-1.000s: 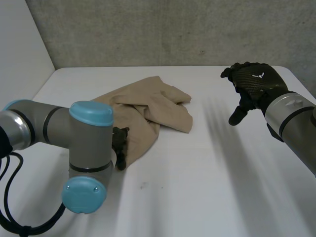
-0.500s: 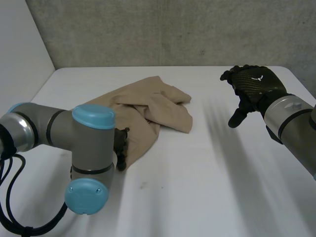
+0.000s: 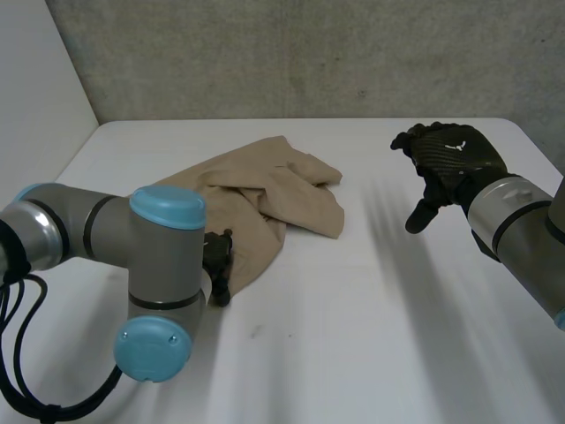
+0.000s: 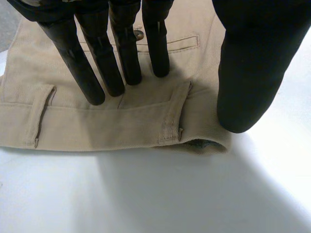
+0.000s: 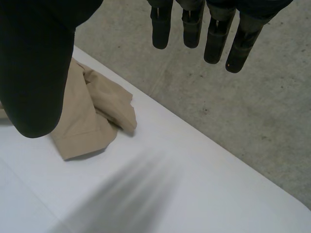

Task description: Fold the shorts.

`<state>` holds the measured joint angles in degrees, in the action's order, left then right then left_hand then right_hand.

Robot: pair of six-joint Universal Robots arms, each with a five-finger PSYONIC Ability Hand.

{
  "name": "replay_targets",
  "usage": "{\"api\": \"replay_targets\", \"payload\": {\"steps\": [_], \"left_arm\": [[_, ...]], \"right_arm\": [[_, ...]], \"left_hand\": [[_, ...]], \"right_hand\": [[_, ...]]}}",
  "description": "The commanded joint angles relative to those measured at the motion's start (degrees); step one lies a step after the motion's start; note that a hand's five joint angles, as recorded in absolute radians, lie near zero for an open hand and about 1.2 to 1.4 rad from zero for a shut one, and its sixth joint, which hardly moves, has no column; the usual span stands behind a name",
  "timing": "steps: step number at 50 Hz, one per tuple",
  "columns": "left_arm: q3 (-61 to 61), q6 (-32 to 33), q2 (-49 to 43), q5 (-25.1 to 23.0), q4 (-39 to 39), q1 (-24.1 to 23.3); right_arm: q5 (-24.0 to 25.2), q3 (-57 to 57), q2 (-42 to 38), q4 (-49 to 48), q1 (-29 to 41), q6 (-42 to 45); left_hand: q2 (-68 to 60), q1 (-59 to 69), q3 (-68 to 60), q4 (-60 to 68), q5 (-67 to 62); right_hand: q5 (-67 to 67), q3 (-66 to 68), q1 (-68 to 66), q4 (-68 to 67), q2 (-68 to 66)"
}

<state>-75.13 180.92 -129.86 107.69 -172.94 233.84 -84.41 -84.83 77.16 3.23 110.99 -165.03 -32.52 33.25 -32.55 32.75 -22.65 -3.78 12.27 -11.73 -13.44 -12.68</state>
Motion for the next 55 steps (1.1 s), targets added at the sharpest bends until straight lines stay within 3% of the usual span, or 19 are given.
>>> {"api": "replay_targets", "payload": {"steps": [1, 8, 14, 19, 29, 36, 44, 47, 55], "left_arm": [[0.6, 0.3, -1.2, 0.5, -1.0, 0.5], [1.5, 0.8, -1.5, 0.7, -2.6, 1.6], [1.7, 2.8, -0.9, 1.7, -2.6, 3.5], [1.8, 4.9, 3.1, 6.4, -5.2, 5.6], [1.7, 14.2, 19.2, 7.5, -15.9, 19.6], [3.7, 19.1, 27.7, 6.6, -24.0, 25.6], [6.4, 19.0, 33.5, 2.6, -37.5, 25.3], [7.7, 18.9, 33.9, 1.0, -39.1, 24.1], [7.8, 18.1, 28.6, -2.5, -39.1, 13.7]], "right_arm": [[-0.1, 0.0, -0.3, -0.1, 1.3, 0.8], [-0.3, -0.1, -0.3, 0.0, 1.4, 2.8], [-0.3, -0.2, -0.3, 0.1, 1.4, 2.8], [-0.3, -0.2, -0.3, 0.1, 1.4, 2.9], [-0.2, 0.2, 0.0, 0.1, 1.4, 2.9], [-0.1, 0.5, 0.2, 0.2, 1.4, 2.9], [-0.1, 0.5, 0.2, 0.2, 1.4, 2.9], [-0.1, 0.5, 0.3, 0.2, 1.4, 2.9], [-0.1, 0.5, 0.9, 0.2, 1.6, 2.9]], "left_hand": [[-22.7, 22.0, -22.7, 22.5, -22.6], [-47.5, 46.7, -47.4, 47.2, -47.3], [-47.5, 46.8, -47.4, 47.2, -47.3], [-47.5, 46.8, -47.4, 47.2, -47.3], [-47.5, 46.8, -47.4, 47.2, -47.3], [-47.5, 46.8, -47.4, 47.2, -47.3], [-47.5, 46.8, -47.4, 47.2, -47.3], [-47.5, 46.8, -47.4, 47.2, -47.3], [-47.5, 46.8, -47.4, 47.2, -47.3]], "right_hand": [[3.8, -2.3, 1.7, 3.4, 2.7], [3.8, -2.3, 1.7, 3.4, 2.7], [3.8, -2.3, 1.7, 3.4, 2.7], [3.8, -2.3, 1.7, 3.4, 2.7], [3.8, -2.3, 1.7, 3.4, 2.7], [3.8, -2.3, 1.7, 3.4, 2.7], [3.8, -2.3, 1.7, 3.4, 2.7], [3.8, -2.3, 1.7, 3.4, 2.7], [3.8, -2.3, 1.7, 3.4, 2.7]]}}
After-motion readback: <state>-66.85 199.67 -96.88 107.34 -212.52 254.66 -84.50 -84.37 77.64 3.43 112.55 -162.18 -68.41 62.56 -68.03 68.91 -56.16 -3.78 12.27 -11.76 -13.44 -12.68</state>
